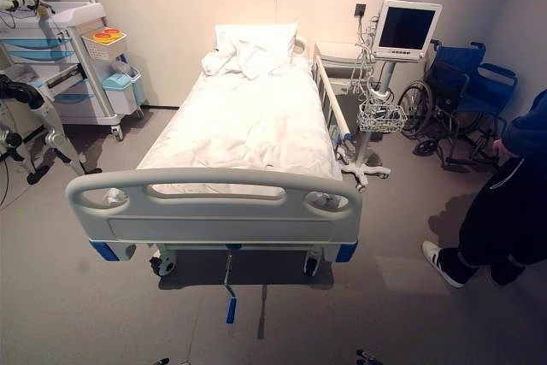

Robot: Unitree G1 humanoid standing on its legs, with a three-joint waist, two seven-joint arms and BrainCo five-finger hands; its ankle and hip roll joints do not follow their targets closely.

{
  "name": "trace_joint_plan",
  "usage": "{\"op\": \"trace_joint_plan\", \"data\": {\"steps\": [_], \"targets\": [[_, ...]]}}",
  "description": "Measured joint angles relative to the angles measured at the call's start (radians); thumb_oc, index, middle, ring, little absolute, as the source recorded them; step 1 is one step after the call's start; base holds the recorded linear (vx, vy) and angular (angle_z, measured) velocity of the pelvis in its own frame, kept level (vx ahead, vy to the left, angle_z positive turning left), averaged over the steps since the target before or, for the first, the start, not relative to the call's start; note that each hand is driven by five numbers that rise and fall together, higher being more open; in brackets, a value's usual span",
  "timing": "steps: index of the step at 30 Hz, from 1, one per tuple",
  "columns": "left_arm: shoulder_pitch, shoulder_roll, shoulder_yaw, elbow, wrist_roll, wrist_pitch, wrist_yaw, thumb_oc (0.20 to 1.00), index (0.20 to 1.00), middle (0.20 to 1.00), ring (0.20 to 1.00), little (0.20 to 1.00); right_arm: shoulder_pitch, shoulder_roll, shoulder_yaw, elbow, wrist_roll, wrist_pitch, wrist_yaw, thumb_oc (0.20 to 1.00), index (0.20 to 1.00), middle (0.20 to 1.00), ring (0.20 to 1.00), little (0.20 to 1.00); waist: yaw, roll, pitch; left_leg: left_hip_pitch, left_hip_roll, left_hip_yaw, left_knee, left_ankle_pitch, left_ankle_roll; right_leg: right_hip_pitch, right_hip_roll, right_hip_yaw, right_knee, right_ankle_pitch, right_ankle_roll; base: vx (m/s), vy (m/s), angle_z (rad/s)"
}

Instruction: Raise the hospital bed

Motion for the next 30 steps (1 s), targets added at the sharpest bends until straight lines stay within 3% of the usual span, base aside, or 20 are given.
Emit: {"op": "trace_joint_plan", "data": {"steps": [10,22,30], "targets": [[-0.005,0.001,-0.015,0.000,-0.014,0.009,0.001,1.000,1.000,1.000,1.000,1.000,-0.001,-0.003,0.000,-0.004,0.011,0.006,0.008,1.000,1.000,1.000,1.000,1.000,0.000,0.002,-0.006,-0.003,0.001,0.001,0.001,-0.001,0.001,-0.004,0.000,0.002,0.000,0.000,0.000,0.00,0.000,0.00],[-0.038,-0.002,-0.028,0.000,-0.014,0.021,0.001,1.000,1.000,1.000,1.000,1.000,-0.015,-0.044,0.002,-0.005,0.029,0.008,0.022,1.000,1.000,1.000,1.000,1.000,0.000,0.047,0.007,-0.006,0.002,0.002,0.004,0.000,-0.002,-0.013,0.001,0.001,-0.004,0.003,-0.003,0.00,0.000,0.00],[-0.038,-0.008,-0.028,0.000,-0.014,0.024,0.000,1.000,1.000,1.000,1.000,1.000,-0.018,-0.051,0.002,-0.005,0.025,0.009,0.021,1.000,1.000,1.000,1.000,1.000,0.000,0.060,0.024,-0.006,0.004,0.002,0.002,0.000,-0.003,-0.013,0.003,0.001,-0.005,0.001,-0.001,0.00,0.000,0.00]]}}
